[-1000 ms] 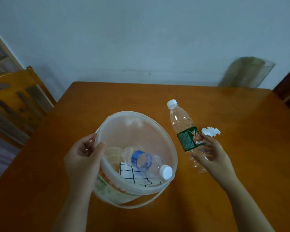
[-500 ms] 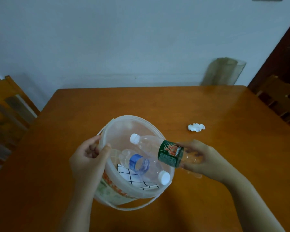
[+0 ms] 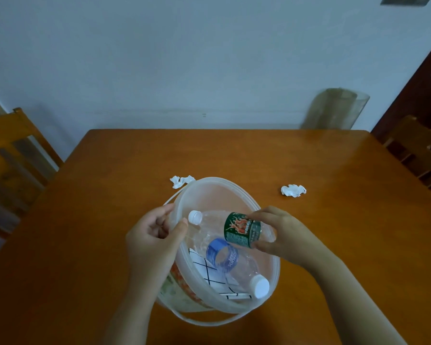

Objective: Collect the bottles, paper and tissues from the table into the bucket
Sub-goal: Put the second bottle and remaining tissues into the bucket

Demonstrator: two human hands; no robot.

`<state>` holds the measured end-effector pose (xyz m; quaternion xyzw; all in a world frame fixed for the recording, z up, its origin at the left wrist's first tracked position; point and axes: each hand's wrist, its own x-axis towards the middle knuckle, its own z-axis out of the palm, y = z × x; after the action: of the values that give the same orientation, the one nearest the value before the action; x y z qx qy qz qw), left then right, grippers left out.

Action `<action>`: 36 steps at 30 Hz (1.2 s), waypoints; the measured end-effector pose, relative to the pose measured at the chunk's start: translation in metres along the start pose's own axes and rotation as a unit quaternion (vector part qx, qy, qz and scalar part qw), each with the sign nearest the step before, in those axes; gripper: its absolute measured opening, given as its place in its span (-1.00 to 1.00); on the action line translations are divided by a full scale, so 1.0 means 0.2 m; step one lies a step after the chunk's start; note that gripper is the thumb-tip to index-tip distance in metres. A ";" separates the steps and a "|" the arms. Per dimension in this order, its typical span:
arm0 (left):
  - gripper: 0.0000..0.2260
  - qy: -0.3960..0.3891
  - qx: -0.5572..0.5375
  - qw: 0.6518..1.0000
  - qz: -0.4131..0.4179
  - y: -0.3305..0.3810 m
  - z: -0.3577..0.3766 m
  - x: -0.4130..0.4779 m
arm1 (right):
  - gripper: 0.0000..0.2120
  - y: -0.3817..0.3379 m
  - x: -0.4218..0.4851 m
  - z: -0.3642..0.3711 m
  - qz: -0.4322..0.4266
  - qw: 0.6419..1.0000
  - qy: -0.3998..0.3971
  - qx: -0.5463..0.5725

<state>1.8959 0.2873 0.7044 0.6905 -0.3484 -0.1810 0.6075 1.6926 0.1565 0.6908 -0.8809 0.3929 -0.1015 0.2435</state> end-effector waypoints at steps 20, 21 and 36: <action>-0.73 -0.012 0.003 1.000 -0.013 0.01 0.12 0.04 | -0.57 0.18 0.01 0.04 0.007 0.991 0.127 0.043; -0.73 -0.011 -0.001 1.000 -0.012 0.01 0.13 0.05 | -0.59 0.21 0.01 0.03 0.017 0.988 0.144 0.050; -0.74 0.070 0.036 0.997 0.011 0.06 0.45 0.25 | -0.67 0.93 0.26 0.01 0.164 0.977 0.134 0.041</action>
<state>1.8667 0.1881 0.7072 0.7191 -0.3196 -0.1127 0.6067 1.6088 0.0133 0.5940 -0.7725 0.5563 -0.1929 0.2377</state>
